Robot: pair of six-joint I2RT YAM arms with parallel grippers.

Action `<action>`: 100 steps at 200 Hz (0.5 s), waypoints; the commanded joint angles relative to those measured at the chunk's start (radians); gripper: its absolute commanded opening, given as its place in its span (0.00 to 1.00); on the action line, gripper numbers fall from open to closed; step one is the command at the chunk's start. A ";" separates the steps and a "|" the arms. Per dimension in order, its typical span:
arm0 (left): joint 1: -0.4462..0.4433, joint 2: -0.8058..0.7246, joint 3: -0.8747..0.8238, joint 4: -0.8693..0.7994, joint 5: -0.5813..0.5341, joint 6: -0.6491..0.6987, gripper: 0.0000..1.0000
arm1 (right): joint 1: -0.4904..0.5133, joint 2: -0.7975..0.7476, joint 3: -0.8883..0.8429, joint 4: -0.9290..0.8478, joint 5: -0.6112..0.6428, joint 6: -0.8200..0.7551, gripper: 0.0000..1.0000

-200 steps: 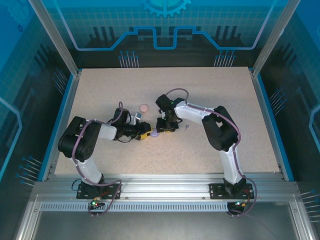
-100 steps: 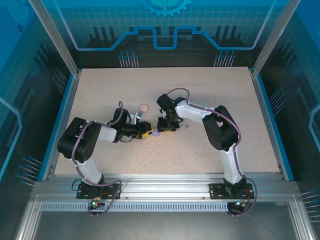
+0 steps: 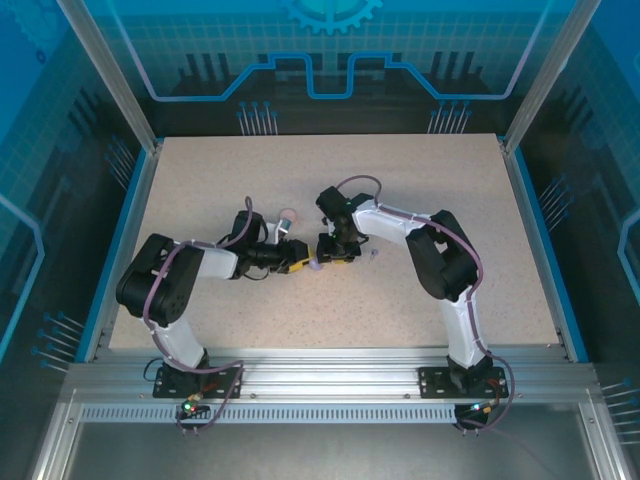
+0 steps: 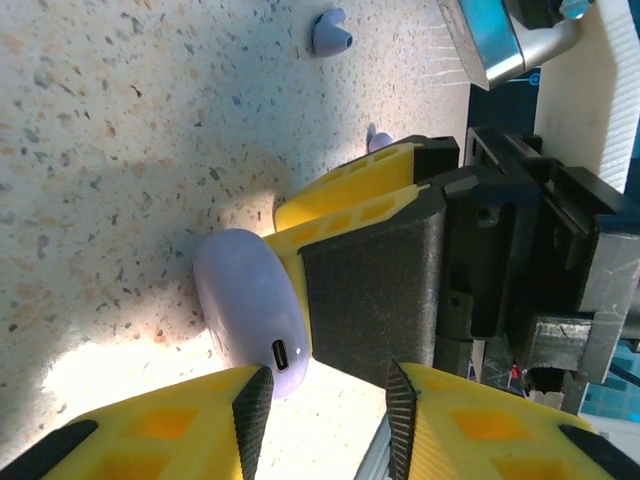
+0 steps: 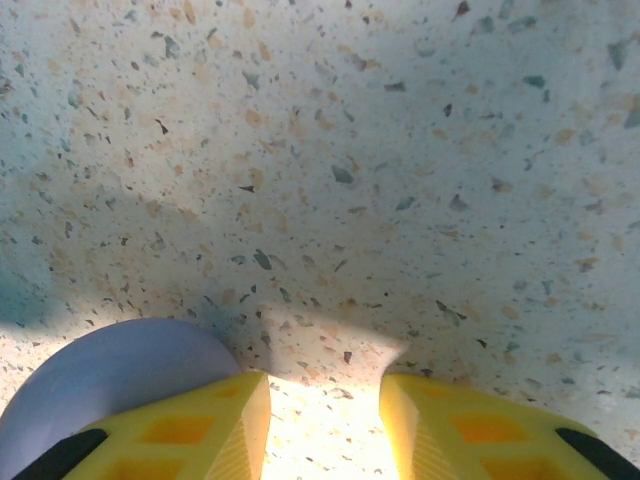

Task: Insert wireless bluetooth earbuds into charging case

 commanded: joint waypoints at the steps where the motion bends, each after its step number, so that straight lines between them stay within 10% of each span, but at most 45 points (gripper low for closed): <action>1: -0.041 0.038 0.029 -0.112 -0.034 0.059 0.40 | 0.007 0.019 -0.027 0.045 -0.046 -0.001 0.39; 100: -0.042 0.063 0.037 -0.158 -0.059 0.083 0.45 | -0.002 0.012 -0.037 0.055 -0.055 0.006 0.39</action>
